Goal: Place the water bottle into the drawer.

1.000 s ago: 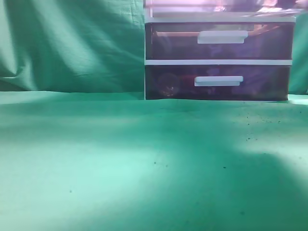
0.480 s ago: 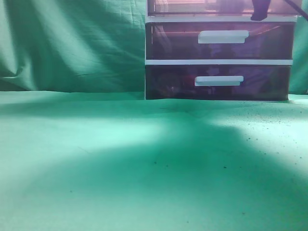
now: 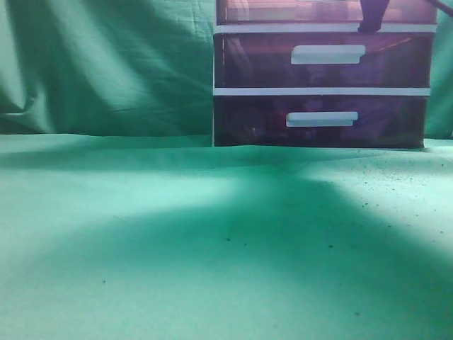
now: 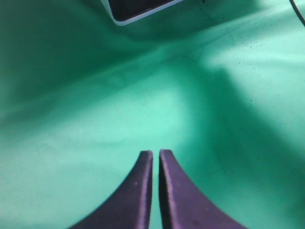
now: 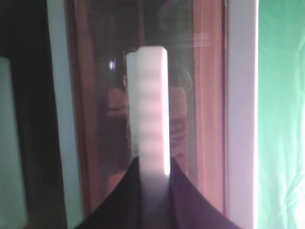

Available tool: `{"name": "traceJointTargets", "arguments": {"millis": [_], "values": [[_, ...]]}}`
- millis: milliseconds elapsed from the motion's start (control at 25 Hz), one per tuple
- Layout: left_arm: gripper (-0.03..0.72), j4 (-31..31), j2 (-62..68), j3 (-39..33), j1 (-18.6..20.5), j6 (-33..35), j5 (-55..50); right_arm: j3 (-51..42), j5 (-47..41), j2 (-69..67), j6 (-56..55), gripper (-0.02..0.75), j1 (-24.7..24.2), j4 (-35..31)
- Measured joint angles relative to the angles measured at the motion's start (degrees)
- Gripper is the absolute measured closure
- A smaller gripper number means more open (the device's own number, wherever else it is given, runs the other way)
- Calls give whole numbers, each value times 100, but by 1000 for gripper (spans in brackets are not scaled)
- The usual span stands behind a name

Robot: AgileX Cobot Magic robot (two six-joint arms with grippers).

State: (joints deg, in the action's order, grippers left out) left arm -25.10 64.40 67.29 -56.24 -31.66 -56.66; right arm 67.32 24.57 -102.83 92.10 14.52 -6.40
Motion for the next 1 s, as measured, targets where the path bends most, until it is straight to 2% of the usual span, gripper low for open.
{"name": "traceJointTargets", "arguments": {"millis": [80, 200, 320, 400, 440, 560, 600, 680, 800, 920, 1000], "values": [[688, 21, -3, -23, 0, 0, 12, 0, 15, 0, -319, 648, 0, 12], [688, 44, -13, -60, 0, 0, 12, 0, 19, -7, -601, 518, -4, -160], [688, 56, -13, -60, 0, 0, 12, -76, 30, 58, -671, 357, 73, -223], [688, 56, -13, -60, 0, 0, 12, -164, 30, 97, -671, 271, 212, -223], [688, 56, -13, -60, 0, 0, 12, -193, 30, 106, -671, 252, 249, -223], [688, 56, -13, -60, 0, 0, 45, -244, 30, 132, -671, 266, 387, -323], [688, 56, -13, -60, 0, 0, 57, -254, 30, 159, -682, 225, 436, -416], [688, 56, -13, -60, 0, -2, 120, -305, 57, 282, -682, 240, 554, -662], [688, 43, -27, -60, -14, -2, 211, -501, 122, 695, -411, 240, 886, -1195], [688, 43, -204, -69, -277, 29, 279, -773, 24, 1366, 154, 240, 1388, -2038], [688, 43, -457, -96, -595, 180, 382, -859, -264, 1884, 403, 356, 1766, -2864]]}}
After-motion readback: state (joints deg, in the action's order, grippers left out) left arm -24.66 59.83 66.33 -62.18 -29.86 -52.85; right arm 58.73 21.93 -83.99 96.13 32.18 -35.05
